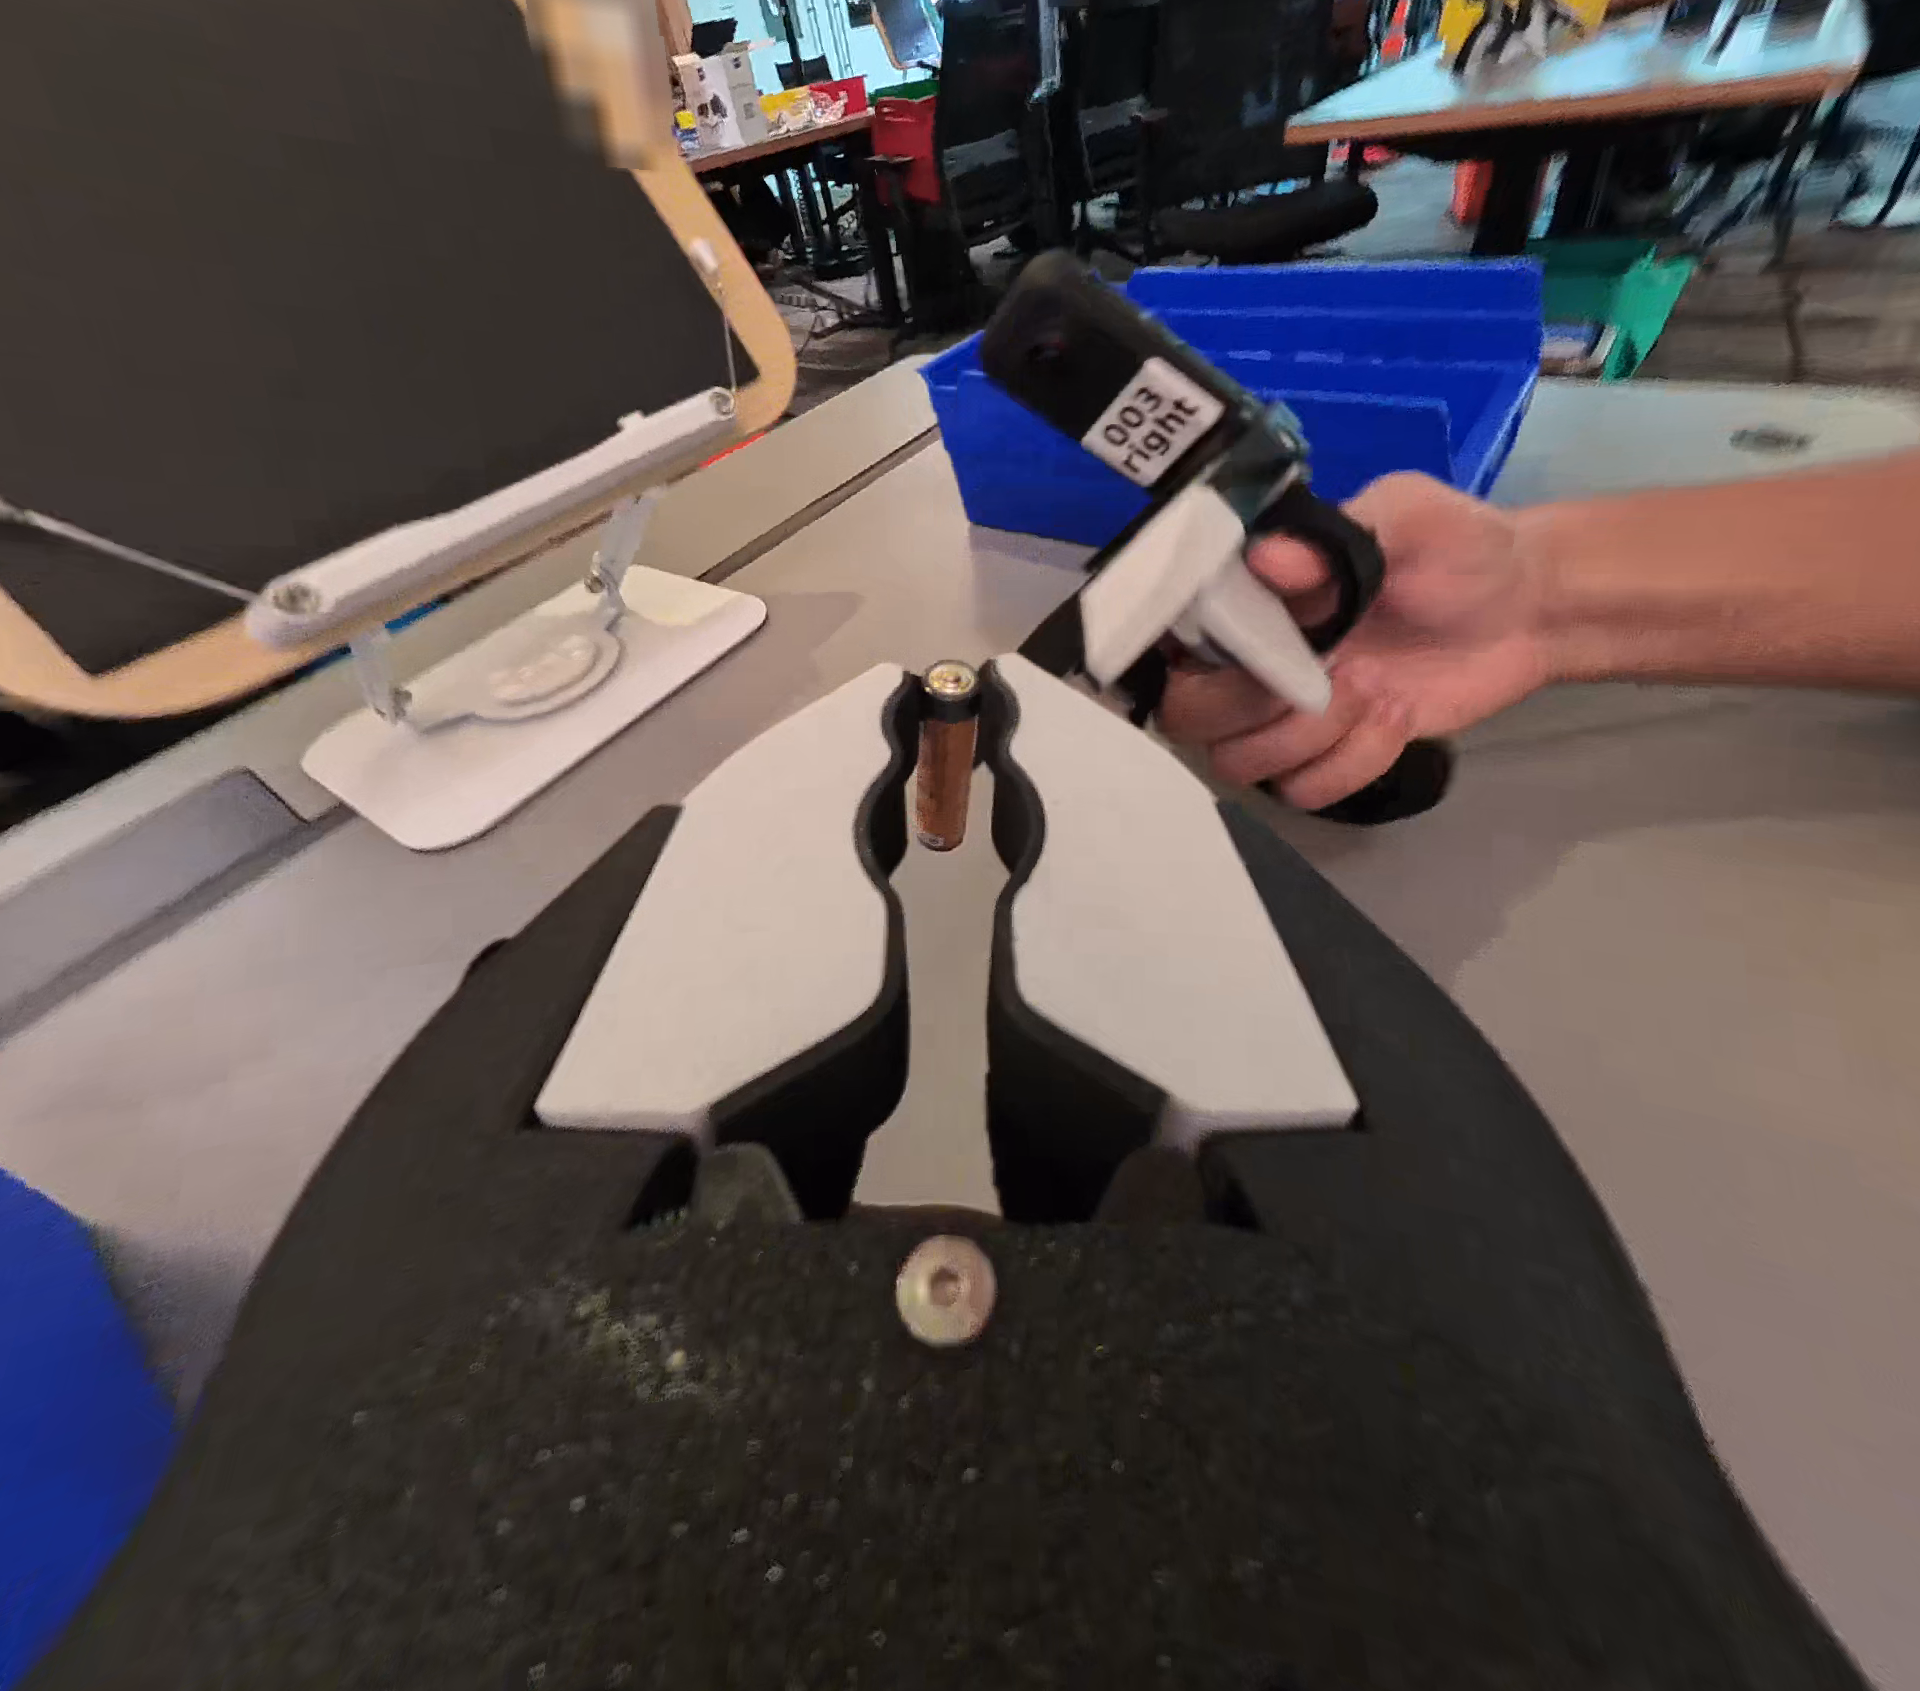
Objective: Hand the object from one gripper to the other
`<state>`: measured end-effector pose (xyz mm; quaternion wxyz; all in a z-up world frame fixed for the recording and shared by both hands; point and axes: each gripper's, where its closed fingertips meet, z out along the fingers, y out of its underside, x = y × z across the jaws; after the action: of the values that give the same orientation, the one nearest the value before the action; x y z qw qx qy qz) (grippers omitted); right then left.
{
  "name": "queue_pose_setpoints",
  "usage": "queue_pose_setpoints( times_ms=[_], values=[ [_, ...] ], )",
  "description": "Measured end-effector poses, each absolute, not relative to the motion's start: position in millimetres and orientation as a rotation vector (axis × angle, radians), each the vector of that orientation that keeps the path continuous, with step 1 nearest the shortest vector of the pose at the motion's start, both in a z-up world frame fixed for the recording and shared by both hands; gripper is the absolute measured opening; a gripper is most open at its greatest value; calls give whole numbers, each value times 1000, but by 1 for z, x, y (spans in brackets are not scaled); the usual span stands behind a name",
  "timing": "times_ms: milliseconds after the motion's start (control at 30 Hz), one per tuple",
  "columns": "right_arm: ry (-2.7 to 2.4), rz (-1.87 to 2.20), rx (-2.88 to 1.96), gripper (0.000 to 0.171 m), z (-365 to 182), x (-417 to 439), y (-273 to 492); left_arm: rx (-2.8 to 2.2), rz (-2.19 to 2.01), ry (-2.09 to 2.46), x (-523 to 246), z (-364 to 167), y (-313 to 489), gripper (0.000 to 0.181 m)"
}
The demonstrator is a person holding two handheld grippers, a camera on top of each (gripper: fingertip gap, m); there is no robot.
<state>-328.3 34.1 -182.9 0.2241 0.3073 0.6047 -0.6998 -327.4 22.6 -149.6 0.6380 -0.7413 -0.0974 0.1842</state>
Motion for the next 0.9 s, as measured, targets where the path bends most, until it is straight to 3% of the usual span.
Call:
queue_pose_setpoints(
  times_ms=[167, 333, 500, 700, 767, 900],
  values=[
    [2475, -2172, 695, 45, -195, -331, 25, -1596, -10, -387, -324, -156, 29, 10],
    [2668, -2175, 703, 38, -199, -334, 21, -1609, -11, -439, -332, -169, 31, 10],
    [2715, -2195, 706, 11, -198, -334, 20, -1616, 23, -466, -331, -171, 38, 10],
    [2647, -2157, 725, 10, -202, -333, 20, -1673, 169, -414, -330, -175, 38, 10],
    [2586, -2170, 772, 10, -200, -336, 24, -1682, 245, -386, -331, -174, 36, 19],
    [2181, -2229, 857, 10, -183, -338, 36, -1711, 349, -344, -333, -175, 32, 26]
  ],
)
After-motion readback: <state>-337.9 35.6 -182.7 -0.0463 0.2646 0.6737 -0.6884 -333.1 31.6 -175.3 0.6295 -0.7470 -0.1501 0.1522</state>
